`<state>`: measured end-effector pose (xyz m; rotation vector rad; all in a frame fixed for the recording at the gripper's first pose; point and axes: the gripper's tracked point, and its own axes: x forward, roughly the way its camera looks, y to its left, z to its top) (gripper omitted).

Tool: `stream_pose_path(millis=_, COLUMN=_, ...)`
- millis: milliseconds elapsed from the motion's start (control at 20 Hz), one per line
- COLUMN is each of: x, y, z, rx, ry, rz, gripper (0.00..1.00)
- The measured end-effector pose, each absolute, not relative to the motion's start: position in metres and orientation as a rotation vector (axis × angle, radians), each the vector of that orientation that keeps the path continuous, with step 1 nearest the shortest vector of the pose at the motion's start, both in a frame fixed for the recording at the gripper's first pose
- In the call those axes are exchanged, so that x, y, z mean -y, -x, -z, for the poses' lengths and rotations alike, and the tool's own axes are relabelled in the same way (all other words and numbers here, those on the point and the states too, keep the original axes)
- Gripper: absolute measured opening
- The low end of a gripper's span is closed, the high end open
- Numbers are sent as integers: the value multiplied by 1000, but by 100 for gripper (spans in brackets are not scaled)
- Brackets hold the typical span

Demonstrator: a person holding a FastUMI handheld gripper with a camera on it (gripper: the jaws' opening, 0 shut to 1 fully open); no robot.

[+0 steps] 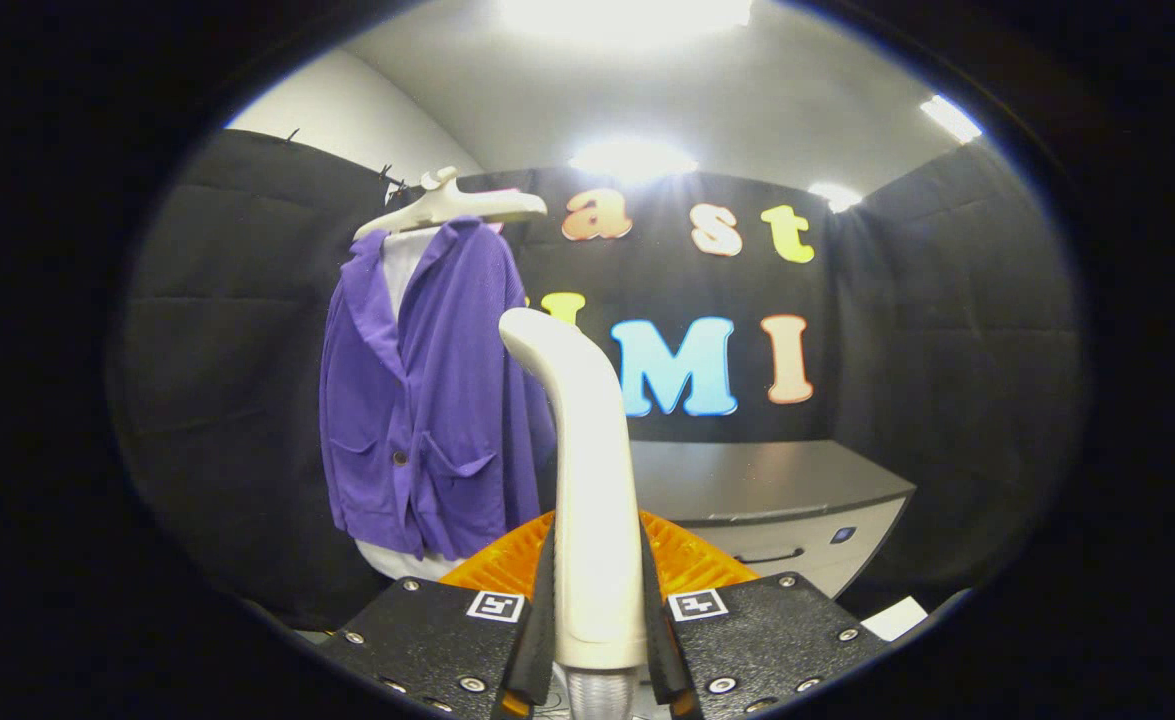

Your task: Iron the clothes twice with a garment steamer, once on the left side and once on the right side.

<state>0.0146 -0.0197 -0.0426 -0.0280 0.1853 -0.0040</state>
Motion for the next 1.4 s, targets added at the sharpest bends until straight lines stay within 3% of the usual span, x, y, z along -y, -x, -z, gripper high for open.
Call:
stream_pose_path(millis=400, x=52, y=-8, z=-21, rx=-68, ry=32, rz=129, gripper=38)
stream_pose_path(millis=1400, x=-6, y=5, z=-14, rx=-120, ry=89, rz=202, gripper=38)
